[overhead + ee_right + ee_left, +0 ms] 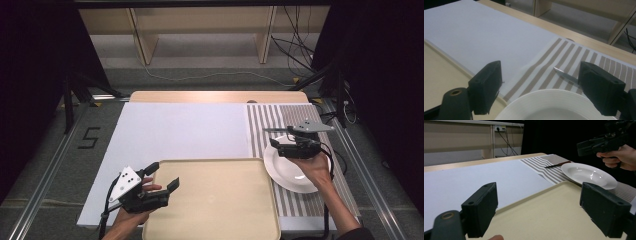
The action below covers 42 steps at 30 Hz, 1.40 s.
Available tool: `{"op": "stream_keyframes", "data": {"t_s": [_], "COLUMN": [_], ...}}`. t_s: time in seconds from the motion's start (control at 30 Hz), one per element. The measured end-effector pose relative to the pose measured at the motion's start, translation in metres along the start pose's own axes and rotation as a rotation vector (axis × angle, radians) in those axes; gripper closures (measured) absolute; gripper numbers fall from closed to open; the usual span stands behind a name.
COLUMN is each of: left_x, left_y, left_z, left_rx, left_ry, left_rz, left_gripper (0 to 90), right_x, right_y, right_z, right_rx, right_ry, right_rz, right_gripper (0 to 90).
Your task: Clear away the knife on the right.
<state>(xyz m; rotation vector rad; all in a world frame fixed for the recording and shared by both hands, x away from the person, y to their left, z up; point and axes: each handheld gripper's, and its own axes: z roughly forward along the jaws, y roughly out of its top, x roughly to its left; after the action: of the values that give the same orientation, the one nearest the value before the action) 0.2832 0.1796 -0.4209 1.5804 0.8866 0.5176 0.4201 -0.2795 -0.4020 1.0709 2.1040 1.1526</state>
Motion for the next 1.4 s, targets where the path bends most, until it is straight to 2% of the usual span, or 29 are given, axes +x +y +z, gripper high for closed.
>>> {"op": "stream_keyframes", "data": {"t_s": [0.1, 0.17, 0.27, 0.3, 0.33, 0.43, 0.47, 0.53, 0.67, 0.73, 1.03, 1.1, 1.4], "left_x": [0.000, 0.000, 0.001, 0.001, 0.000, 0.000, 0.001, 0.001, 0.000, 0.000, 0.000, 0.000, 0.001], "left_y": [0.000, 0.000, 0.000, 0.000, 0.000, 0.000, 0.000, 0.000, 0.000, -0.001, -0.001, -0.001, -0.001], "left_z": [0.000, 0.000, 0.001, 0.001, 0.001, 0.000, 0.000, 0.000, 0.001, 0.002, 0.002, 0.002, 0.002], "left_rx": [-0.001, -0.001, 0.000, 0.002, 0.002, 0.002, 0.002, 0.003, 0.004, 0.006, 0.003, 0.004, 0.008], "left_ry": [0.001, 0.002, 0.004, 0.003, 0.003, 0.003, 0.003, 0.003, 0.003, 0.001, 0.002, 0.002, 0.006], "left_rz": [-0.005, -0.006, -0.008, -0.006, -0.004, -0.005, -0.005, -0.004, -0.007, -0.009, -0.013, -0.013, -0.018], "left_gripper": [14.5, 14.6, 14.6, 14.6, 14.6, 14.6, 14.6, 14.6, 14.6, 14.6, 14.6, 14.6, 14.6], "right_x": [-0.005, -0.013, -0.021, -0.028, -0.028, -0.041, -0.049, -0.055, -0.064, -0.071, -0.092, -0.098, -0.113], "right_y": [0.002, 0.005, 0.007, 0.009, 0.009, 0.012, 0.015, 0.017, 0.019, 0.018, 0.010, 0.008, 0.006], "right_z": [0.000, 0.000, 0.001, 0.002, 0.002, 0.005, 0.007, 0.010, 0.015, 0.022, 0.039, 0.045, 0.058], "right_rx": [0.009, 0.022, 0.037, 0.057, 0.057, 0.093, 0.115, 0.151, 0.188, 0.228, 0.313, 0.343, 0.413], "right_ry": [-0.014, -0.045, -0.050, -0.064, -0.064, -0.077, -0.073, -0.081, -0.088, -0.100, -0.132, -0.143, -0.167], "right_rz": [-0.001, 0.004, 0.021, 0.023, 0.023, 0.037, 0.047, 0.042, 0.049, 0.060, 0.099, 0.122, 0.128], "right_gripper": [20.8, 22.7, 22.7, 22.7, 22.7, 22.7, 23.0, 23.1, 23.6, 23.7, 24.2, 24.6, 25.3]}}
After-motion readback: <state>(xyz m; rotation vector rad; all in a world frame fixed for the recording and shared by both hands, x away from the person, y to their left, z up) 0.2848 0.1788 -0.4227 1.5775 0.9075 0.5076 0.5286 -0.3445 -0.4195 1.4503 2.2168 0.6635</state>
